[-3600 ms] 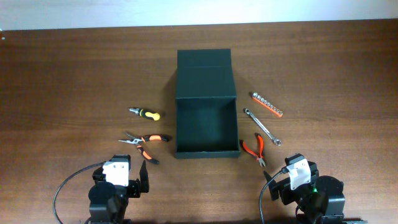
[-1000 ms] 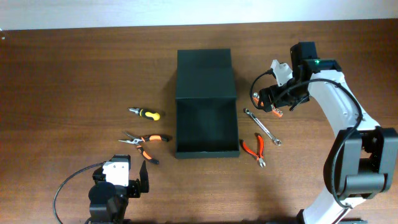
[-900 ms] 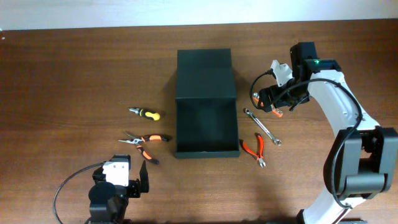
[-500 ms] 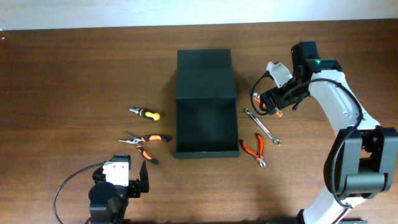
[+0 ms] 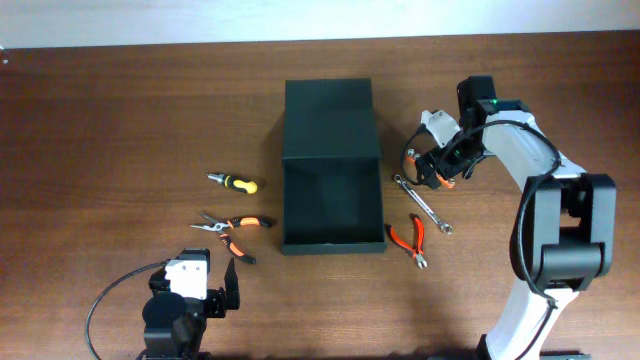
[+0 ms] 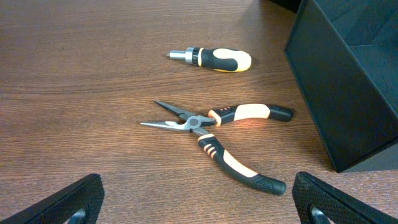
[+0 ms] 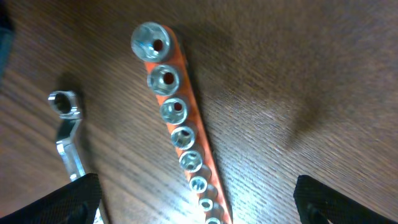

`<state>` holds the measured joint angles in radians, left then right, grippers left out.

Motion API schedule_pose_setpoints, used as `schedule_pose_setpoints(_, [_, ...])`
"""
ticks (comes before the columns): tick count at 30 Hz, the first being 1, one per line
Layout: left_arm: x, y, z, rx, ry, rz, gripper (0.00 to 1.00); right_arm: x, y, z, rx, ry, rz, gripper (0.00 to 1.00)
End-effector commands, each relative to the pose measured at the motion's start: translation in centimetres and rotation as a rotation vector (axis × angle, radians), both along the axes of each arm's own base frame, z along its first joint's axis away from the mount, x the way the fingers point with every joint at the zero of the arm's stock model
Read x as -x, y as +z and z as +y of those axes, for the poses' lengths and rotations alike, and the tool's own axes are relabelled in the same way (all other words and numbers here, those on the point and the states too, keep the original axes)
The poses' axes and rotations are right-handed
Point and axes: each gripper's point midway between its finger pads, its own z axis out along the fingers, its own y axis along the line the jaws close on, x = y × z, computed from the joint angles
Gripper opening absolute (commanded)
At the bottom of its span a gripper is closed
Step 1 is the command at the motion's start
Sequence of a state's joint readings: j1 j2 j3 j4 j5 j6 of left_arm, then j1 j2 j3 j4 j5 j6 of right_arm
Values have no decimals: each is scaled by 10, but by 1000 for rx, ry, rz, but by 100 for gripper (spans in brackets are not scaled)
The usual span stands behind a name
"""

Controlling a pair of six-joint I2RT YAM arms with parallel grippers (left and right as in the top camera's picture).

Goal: Pack container
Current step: 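Reach right gripper to the orange socket rail and grasp it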

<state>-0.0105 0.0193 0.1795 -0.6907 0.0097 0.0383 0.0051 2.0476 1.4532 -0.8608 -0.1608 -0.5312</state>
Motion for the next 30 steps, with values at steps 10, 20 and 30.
schedule_pose_setpoints(10, [-1,1,3,-19,5,-11,99,0,-27,-10,43,1,48,74])
schedule_pose_setpoints(20, [-1,1,3,-19,5,-11,99,2,-35,-9,43,2,67,32])
schedule_pose_setpoints(30, [-1,1,3,-19,5,-11,99,1,-34,-9,39,-43,70,6])
